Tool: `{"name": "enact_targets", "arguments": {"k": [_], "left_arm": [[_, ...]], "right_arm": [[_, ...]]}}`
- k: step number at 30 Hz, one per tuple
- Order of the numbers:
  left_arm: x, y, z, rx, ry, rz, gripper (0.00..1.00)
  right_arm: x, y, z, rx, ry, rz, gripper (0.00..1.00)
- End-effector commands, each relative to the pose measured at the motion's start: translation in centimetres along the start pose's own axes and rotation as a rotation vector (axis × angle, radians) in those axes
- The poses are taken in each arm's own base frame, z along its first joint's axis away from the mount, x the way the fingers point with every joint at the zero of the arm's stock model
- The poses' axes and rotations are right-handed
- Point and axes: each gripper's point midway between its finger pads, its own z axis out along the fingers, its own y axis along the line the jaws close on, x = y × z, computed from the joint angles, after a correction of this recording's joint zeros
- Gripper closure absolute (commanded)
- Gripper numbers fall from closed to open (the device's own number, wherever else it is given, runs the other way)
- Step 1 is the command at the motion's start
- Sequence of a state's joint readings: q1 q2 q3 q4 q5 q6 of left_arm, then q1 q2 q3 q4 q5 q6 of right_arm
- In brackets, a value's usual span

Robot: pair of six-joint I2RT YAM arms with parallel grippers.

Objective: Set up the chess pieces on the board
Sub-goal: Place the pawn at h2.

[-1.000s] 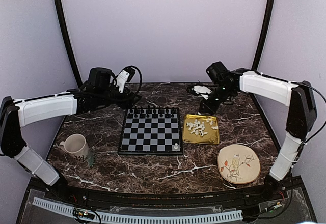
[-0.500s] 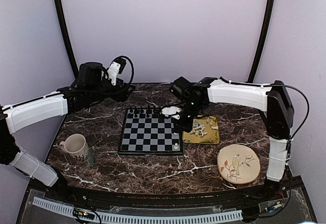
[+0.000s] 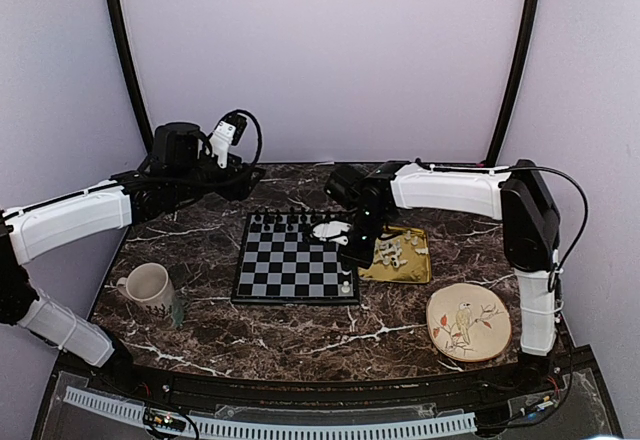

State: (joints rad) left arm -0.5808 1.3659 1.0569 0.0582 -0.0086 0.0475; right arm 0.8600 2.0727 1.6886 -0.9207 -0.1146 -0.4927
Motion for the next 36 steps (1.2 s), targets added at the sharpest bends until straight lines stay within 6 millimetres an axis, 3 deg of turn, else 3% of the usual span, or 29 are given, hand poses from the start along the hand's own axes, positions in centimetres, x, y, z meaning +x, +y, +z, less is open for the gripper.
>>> {"name": "enact_targets", "arguments": {"k": [1,22,24,27,32,36], "left_arm": [[-1.3,0.0,-1.2,-0.001,-0.047,-0.006,0.31],[-0.8,-0.2,-0.9,0.007,-0.032,-0.007,0.31],[-0.8,-0.2,-0.8,0.007,-0.031,-0.007,0.3],[-0.8,-0.2,-0.8,0.008,-0.03,-0.007,0.3],[-0.7,-0.2,-0.8,0.009,-0.028,-0.009,0.3],[-0.7,-0.3,-0.7,0.012,-0.027,-0.01,0.3]], "right_arm": [[-0.4,0.2,0.8,-0.008,0.009,-0.003,1.0],[-0.3,0.6,2.2,-0.034,0.012,0.001,0.97],[-0.3,0.6,2.3,-0.032,0.014,0.002,0.96],[-0.3,0.6,2.4,-0.027,0.015,0.004,0.85],[-0.6,0.4,1.2,-0.013,-0.002,0.011,0.77],[-1.1,-0.1,-1.3,0.014,-0.039,0.023,0.73]]}}
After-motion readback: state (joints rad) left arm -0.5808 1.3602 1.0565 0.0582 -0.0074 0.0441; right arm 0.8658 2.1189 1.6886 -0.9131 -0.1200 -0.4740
